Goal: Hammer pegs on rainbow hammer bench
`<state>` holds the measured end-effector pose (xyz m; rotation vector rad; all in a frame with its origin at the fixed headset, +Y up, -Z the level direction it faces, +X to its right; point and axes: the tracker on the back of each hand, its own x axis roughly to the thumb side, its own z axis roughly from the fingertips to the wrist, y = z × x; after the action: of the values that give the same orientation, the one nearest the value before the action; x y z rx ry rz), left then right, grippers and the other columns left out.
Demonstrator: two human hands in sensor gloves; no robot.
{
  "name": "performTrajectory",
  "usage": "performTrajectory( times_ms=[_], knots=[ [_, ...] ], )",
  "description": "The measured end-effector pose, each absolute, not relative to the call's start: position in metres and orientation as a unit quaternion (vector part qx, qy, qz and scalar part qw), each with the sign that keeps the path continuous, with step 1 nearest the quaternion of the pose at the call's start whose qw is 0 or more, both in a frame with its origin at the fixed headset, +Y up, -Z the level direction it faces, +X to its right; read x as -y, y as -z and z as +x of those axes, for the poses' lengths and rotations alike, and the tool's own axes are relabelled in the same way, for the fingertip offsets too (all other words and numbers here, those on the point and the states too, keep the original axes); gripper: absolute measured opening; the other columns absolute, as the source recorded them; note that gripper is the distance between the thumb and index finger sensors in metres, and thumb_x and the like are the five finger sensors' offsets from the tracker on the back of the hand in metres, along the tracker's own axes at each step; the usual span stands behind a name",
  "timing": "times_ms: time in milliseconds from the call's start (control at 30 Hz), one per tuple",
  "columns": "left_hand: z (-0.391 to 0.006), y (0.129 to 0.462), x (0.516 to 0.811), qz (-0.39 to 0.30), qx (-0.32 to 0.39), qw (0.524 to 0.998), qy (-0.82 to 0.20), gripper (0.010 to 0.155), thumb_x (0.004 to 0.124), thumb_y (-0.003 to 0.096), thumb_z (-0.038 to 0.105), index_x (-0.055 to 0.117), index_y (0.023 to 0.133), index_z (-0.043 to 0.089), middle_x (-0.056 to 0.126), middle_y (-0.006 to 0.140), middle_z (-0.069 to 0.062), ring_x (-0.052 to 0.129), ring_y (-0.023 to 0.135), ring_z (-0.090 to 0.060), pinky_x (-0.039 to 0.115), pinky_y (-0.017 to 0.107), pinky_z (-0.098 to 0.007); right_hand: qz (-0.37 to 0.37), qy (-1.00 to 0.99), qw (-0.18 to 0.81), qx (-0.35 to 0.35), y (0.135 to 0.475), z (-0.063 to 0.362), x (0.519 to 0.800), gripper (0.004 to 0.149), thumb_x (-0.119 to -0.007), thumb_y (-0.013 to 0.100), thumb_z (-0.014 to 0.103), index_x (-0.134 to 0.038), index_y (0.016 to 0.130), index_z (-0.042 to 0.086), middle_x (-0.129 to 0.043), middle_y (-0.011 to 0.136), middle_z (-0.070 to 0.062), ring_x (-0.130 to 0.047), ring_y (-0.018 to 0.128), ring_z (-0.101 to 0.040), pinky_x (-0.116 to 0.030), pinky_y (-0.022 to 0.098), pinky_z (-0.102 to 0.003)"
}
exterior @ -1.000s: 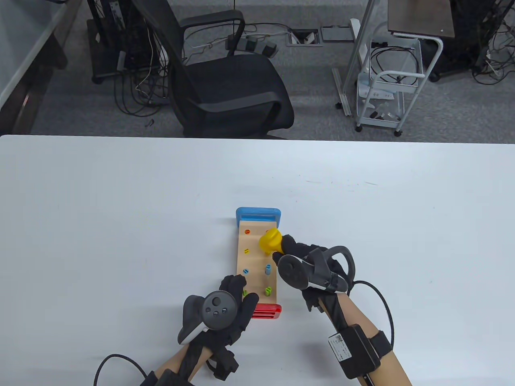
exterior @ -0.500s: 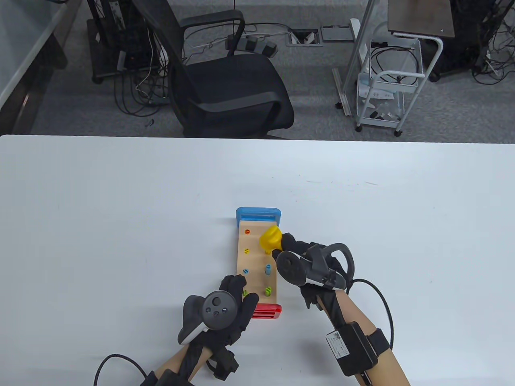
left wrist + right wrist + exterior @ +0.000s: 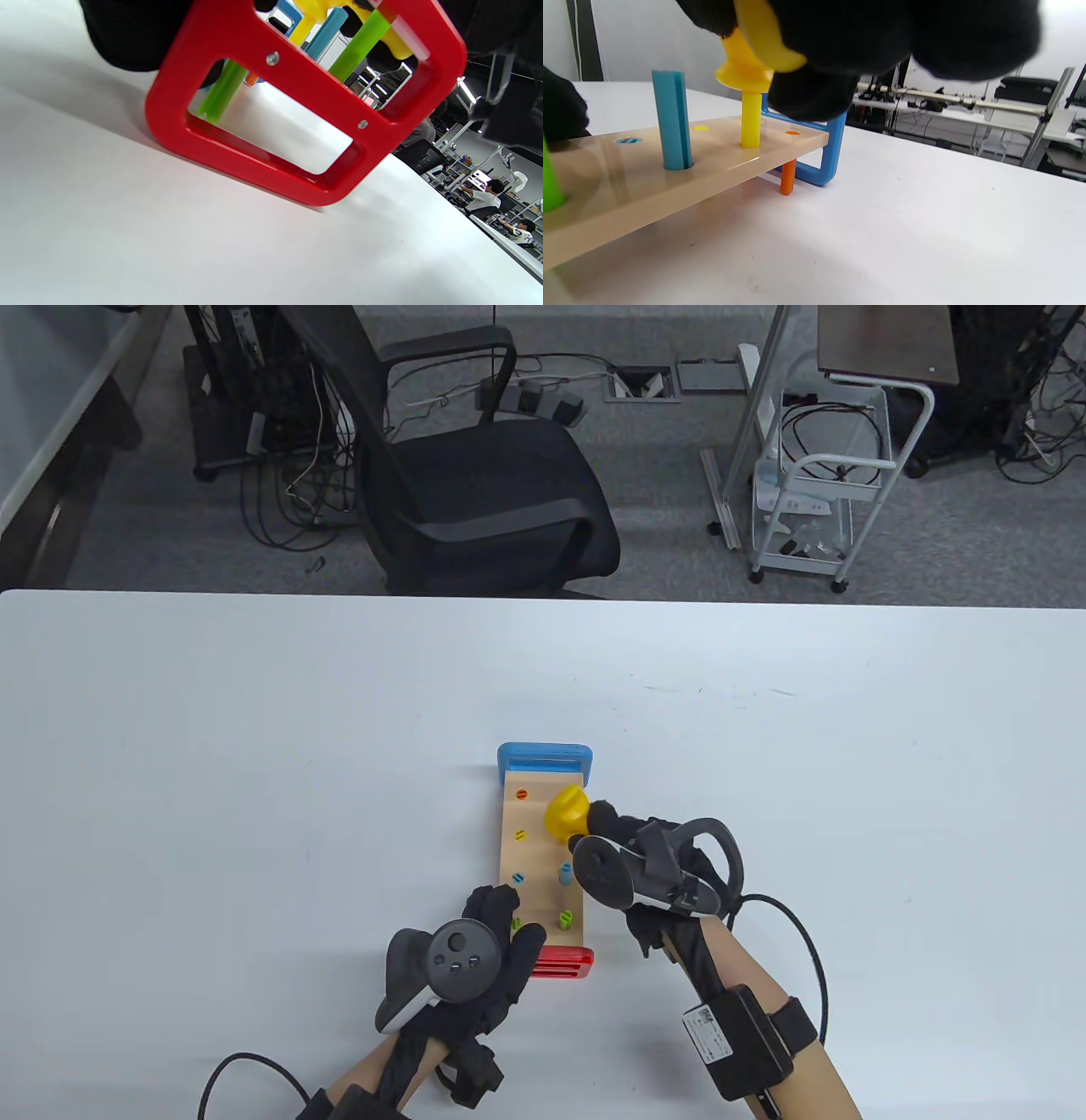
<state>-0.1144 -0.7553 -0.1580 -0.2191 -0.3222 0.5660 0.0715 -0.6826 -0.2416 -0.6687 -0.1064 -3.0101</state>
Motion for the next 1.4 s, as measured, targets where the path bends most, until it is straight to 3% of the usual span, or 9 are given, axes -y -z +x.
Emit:
performTrajectory(
  times_ms=[133,233,500,633,733,1067,1167,1300,1400],
  knots=[
    [-0.115,0.158,0.755,-0.108,0.158,0.941,-0.278,0.088,0.038,0.06,0.056,0.035,0.113,-0.014,0.047,0.109,-0.055,0.089,0.082,-0.052,0.079,0.059,-0.06,-0.206,0.969,-0.071,-0.117,0.235,0.083,0.674,0.063,-0.054,0.063,0.043,-0.066,0.102,-0.006,-0.097,0.059,-0.013,-0.091,0.024,-0.017,-0.086,0.029,-0.045],
    [-0.114,0.158,0.756,-0.109,0.159,0.941,-0.277,0.088,0.037,0.06,0.056,0.035,0.113,-0.014,0.047,0.109,-0.055,0.088,0.083,-0.052,0.079,0.06,-0.06,-0.176,0.979,0.051,0.092,0.252,0.075,0.701,0.064,-0.048,0.063,0.047,-0.058,0.104,-0.001,-0.094,0.065,-0.008,-0.09,0.028,-0.012,-0.087,0.034,-0.041],
    [-0.114,0.158,0.756,-0.108,0.158,0.942,-0.277,0.088,0.038,0.06,0.056,0.035,0.113,-0.014,0.047,0.109,-0.055,0.088,0.082,-0.052,0.079,0.059,-0.06,-0.205,0.978,0.019,0.033,0.245,0.074,0.691,0.063,-0.054,0.063,0.043,-0.067,0.101,-0.005,-0.097,0.059,-0.013,-0.09,0.024,-0.017,-0.086,0.03,-0.045],
    [-0.114,0.158,0.756,-0.108,0.158,0.942,-0.277,0.088,0.038,0.06,0.056,0.035,0.113,-0.015,0.047,0.109,-0.055,0.088,0.082,-0.052,0.079,0.059,-0.06,-0.212,0.965,-0.055,-0.146,0.233,0.082,0.68,0.063,-0.054,0.063,0.043,-0.067,0.1,-0.006,-0.097,0.059,-0.013,-0.091,0.024,-0.016,-0.086,0.029,-0.045],
    [-0.114,0.158,0.756,-0.108,0.158,0.942,-0.277,0.088,0.038,0.06,0.056,0.035,0.113,-0.015,0.047,0.109,-0.055,0.088,0.082,-0.052,0.079,0.059,-0.06,-0.203,0.977,0.023,0.064,0.243,0.074,0.709,0.064,-0.054,0.063,0.043,-0.064,0.102,-0.006,-0.096,0.061,-0.014,-0.091,0.025,-0.017,-0.086,0.029,-0.045],
    [-0.114,0.158,0.756,-0.109,0.158,0.941,-0.277,0.088,0.038,0.06,0.056,0.035,0.113,-0.015,0.047,0.109,-0.055,0.088,0.082,-0.052,0.079,0.059,-0.06,-0.21,0.975,0.043,0.056,0.244,0.069,0.683,0.063,-0.053,0.063,0.044,-0.066,0.101,-0.005,-0.096,0.061,-0.012,-0.091,0.027,-0.017,-0.085,0.032,-0.046],
    [-0.114,0.158,0.756,-0.108,0.158,0.942,-0.277,0.088,0.038,0.06,0.056,0.035,0.113,-0.015,0.047,0.108,-0.056,0.088,0.082,-0.052,0.079,0.059,-0.06,-0.216,0.964,-0.034,-0.149,0.232,0.076,0.679,0.063,-0.054,0.062,0.043,-0.068,0.1,-0.006,-0.097,0.059,-0.012,-0.091,0.025,-0.017,-0.086,0.03,-0.045],
    [-0.114,0.158,0.756,-0.108,0.158,0.942,-0.276,0.088,0.038,0.06,0.056,0.035,0.113,-0.015,0.047,0.109,-0.055,0.089,0.082,-0.052,0.079,0.06,-0.06,-0.185,0.975,0.065,0.101,0.242,0.068,0.706,0.063,-0.047,0.064,0.047,-0.054,0.104,0.0,-0.09,0.07,-0.009,-0.089,0.034,-0.014,-0.085,0.04,-0.043],
    [-0.114,0.158,0.756,-0.108,0.158,0.941,-0.277,0.088,0.038,0.06,0.056,0.035,0.113,-0.015,0.047,0.109,-0.056,0.088,0.082,-0.052,0.079,0.059,-0.06,-0.223,0.973,0.064,0.014,0.242,0.063,0.703,0.062,-0.056,0.062,0.044,-0.071,0.096,-0.006,-0.099,0.056,-0.011,-0.091,0.021,-0.015,-0.087,0.027,-0.043]
  ],
)
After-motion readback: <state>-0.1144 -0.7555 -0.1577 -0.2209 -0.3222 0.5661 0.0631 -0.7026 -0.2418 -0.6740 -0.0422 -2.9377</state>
